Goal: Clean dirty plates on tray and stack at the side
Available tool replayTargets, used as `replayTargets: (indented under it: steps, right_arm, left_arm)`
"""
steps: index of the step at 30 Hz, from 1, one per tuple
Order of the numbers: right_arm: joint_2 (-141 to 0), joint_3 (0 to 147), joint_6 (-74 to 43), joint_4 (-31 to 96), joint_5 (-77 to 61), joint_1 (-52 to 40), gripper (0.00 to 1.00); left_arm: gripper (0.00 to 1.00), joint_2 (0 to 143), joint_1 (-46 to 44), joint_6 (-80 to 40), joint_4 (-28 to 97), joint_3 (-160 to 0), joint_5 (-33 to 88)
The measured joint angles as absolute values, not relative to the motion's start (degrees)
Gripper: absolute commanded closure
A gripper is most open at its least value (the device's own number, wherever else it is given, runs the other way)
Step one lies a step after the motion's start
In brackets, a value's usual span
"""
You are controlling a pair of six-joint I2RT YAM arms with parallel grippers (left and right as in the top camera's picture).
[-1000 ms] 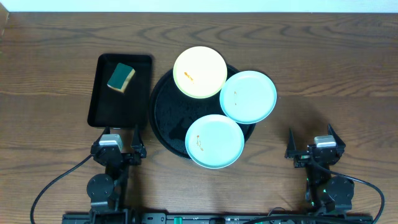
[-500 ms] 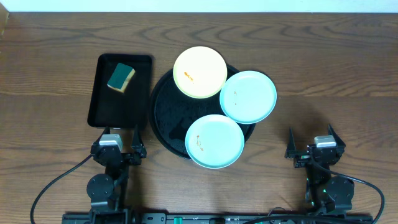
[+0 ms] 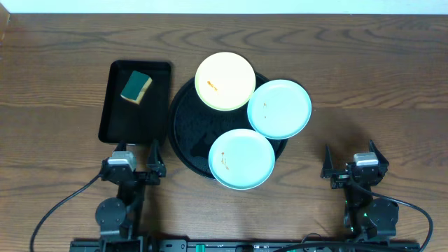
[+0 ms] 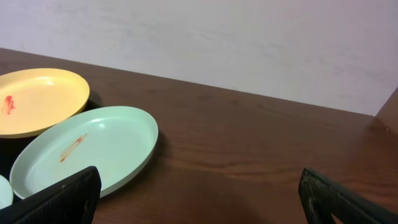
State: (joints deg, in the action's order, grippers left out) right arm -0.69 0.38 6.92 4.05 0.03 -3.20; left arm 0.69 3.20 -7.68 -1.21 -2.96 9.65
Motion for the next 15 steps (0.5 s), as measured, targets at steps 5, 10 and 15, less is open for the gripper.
replayTargets:
  steps: [5, 10, 15]
  right_arm:
    - [-0.7, 0.4, 6.9, 4.0, 0.0, -3.2, 0.01]
    - [-0.7, 0.4, 6.9, 4.0, 0.1, -3.2, 0.01]
    - [-0.6, 0.4, 6.9, 4.1, 0.1, -3.2, 0.01]
  left_arm:
    - [0.19, 6.6, 3.2, -12.2, 4.3, -21.6, 10.4]
    - [0.19, 20.6, 3.2, -11.5, 17.4, -45.1, 12.1]
    - [0.19, 43.0, 3.2, -9.0, 41.8, -75.4, 15.8]
